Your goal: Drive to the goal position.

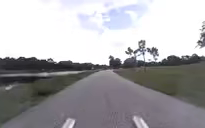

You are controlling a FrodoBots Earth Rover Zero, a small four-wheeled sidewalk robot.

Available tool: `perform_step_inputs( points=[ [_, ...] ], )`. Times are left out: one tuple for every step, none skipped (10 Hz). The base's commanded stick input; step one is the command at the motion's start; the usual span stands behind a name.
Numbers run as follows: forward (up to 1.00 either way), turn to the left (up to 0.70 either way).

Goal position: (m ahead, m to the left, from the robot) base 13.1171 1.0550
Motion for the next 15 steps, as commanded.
perform_step_inputs(
  points=[
    [0.85,0.00],
    [0.85,0.00],
    [0.85,0.00],
    [0.85,0.00],
    [0.85,0.00],
    [0.85,0.00],
    [0.85,0.00],
    [0.85,0.00],
    [0.85,0.00],
    [0.85,0.00],
    [0.85,0.00],
    [0.85,0.00],
    [0.85,0.00],
    [0.85,0.00],
    [0.85,0.00]
  ],
)
